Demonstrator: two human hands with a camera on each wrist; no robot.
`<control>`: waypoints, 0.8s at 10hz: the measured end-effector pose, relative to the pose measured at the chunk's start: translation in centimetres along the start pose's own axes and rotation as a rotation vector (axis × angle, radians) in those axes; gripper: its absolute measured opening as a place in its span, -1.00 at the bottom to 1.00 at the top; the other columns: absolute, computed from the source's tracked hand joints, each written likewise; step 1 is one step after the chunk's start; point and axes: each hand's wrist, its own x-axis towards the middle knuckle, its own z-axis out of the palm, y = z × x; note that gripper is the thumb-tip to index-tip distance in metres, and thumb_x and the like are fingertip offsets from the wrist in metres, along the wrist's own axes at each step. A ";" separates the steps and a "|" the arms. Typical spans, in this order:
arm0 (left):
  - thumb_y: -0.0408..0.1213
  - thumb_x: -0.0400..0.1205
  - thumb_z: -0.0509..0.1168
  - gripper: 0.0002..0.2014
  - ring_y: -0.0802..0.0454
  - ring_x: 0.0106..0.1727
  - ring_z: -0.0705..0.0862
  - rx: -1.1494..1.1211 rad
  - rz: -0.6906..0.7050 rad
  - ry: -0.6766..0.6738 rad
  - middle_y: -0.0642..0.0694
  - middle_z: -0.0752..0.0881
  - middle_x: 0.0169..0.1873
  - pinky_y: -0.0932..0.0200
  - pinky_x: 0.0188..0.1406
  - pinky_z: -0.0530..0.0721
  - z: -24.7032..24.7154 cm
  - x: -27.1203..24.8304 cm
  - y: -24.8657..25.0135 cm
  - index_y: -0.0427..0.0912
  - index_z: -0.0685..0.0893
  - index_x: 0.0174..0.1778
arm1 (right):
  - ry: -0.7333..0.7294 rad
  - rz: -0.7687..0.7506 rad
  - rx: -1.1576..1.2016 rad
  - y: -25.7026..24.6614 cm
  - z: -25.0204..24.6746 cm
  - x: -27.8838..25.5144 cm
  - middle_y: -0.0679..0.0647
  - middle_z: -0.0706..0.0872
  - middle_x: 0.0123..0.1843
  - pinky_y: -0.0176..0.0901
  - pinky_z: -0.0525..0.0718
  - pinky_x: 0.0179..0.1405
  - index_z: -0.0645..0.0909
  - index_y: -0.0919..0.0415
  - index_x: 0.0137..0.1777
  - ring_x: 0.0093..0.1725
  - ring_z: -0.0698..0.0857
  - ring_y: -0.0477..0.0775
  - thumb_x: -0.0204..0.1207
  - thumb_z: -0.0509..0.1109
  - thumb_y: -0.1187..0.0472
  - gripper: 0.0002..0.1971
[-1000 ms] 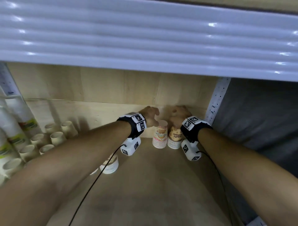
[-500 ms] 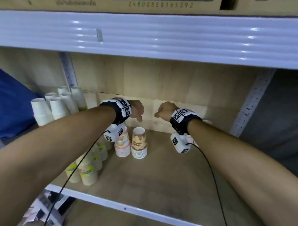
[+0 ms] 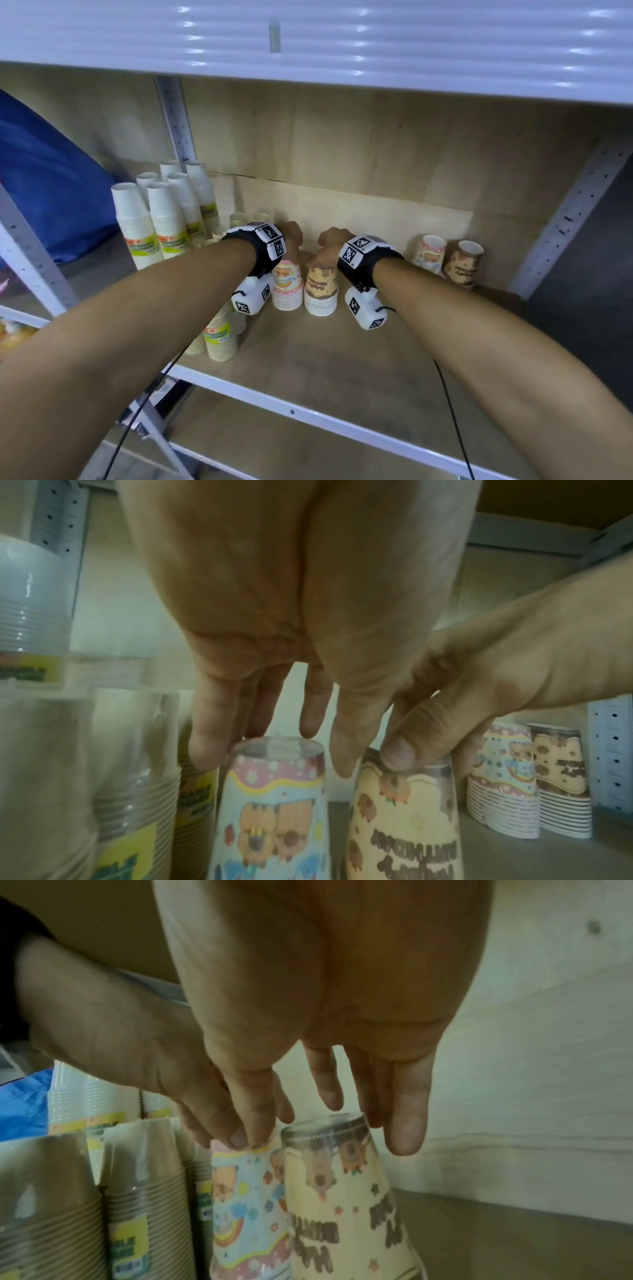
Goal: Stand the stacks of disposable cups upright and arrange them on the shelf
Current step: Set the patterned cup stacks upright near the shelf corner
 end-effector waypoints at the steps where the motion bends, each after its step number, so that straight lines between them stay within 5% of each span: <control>1: -0.24 0.55 0.50 -0.50 0.07 0.01 0.52 -0.062 -0.006 -0.005 -0.18 0.67 0.33 0.18 0.11 0.58 0.5 -0.7 -0.1 -0.22 0.62 0.42 | 0.033 -0.013 -0.040 -0.1 1.1 0.4 0.15 0.72 0.28 -0.15 0.66 0.06 0.64 0.26 0.32 0.20 0.72 0.14 0.47 0.50 -0.02 -0.50; 3: -0.23 0.56 0.49 -0.50 0.04 0.11 0.62 -0.101 0.002 -0.004 -0.17 0.67 0.33 0.25 0.02 0.51 0.7 -0.5 -0.2 -0.21 0.62 0.42 | 0.037 0.011 -0.008 0.6 1.6 1.4 0.20 0.72 0.24 -0.13 0.58 -0.09 0.65 0.22 0.26 0.20 0.71 0.23 0.37 0.58 0.03 -0.51; 4: -0.22 0.57 0.48 -0.52 -0.07 0.34 0.65 -0.111 0.006 0.007 -0.16 0.66 0.34 0.22 0.09 0.54 0.5 -0.4 0.1 -0.22 0.62 0.42 | 0.038 0.030 -0.061 0.3 1.4 1.3 0.15 0.73 0.24 -0.16 0.63 0.00 0.65 0.26 0.32 0.20 0.72 0.14 0.45 0.54 0.08 -0.53; 5: -0.23 0.59 0.47 -0.55 -0.08 0.37 0.62 -0.127 0.034 0.039 -0.16 0.64 0.36 0.27 0.11 0.53 0.1 -0.4 0.7 -0.23 0.64 0.41 | -0.022 0.039 -0.061 0.2 1.0 1.3 0.16 0.77 0.12 -0.16 0.64 -0.13 0.69 0.28 0.22 0.05 0.75 0.16 0.37 0.59 0.07 -0.54; 6: -0.24 0.56 0.49 -0.54 -0.09 0.40 0.54 -0.112 0.083 0.082 -0.17 0.54 0.42 0.40 -0.08 0.34 -0.2 -0.3 1.6 -0.26 0.65 0.38 | -0.062 0.045 -0.116 0.6 0.5 1.3 0.08 0.81 -0.11 -0.19 0.69 -0.24 0.74 0.27 0.04 -0.19 0.76 0.07 0.24 0.64 0.03 -0.56; 8: -0.16 0.49 0.54 -0.51 -0.13 0.34 0.58 -0.104 0.112 0.093 -0.14 0.53 0.37 0.12 0.13 0.60 -1.9 0.2 5.1 -0.19 0.69 0.34 | -0.043 0.086 -0.095 3.9 -2.0 0.7 0.06 0.81 -0.23 -0.06 0.79 -0.15 0.71 0.13 -0.16 -0.24 0.79 0.10 0.09 0.55 -0.03 -0.65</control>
